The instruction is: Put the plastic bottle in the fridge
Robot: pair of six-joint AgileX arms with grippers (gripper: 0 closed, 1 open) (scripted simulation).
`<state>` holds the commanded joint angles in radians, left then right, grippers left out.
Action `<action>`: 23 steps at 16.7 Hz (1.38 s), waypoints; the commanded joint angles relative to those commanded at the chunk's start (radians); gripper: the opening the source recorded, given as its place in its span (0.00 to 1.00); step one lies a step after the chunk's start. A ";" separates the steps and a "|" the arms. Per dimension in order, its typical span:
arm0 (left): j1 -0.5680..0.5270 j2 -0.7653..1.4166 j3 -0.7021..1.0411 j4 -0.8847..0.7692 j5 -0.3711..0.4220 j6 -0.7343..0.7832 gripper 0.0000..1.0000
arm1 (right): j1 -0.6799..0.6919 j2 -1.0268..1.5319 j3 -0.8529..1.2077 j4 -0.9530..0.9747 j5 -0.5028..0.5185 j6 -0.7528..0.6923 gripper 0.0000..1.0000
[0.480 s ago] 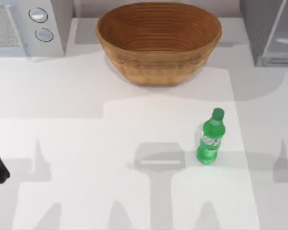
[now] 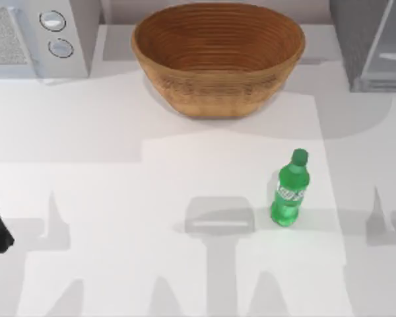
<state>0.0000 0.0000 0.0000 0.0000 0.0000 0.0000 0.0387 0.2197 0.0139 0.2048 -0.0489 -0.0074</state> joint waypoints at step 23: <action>0.000 0.000 0.000 0.000 0.000 0.000 1.00 | 0.298 1.705 0.073 1.420 -0.363 -0.068 1.00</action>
<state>0.0000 0.0000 0.0000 0.0000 0.0000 0.0000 0.3362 1.9244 0.0868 1.6249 -0.4123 -0.0751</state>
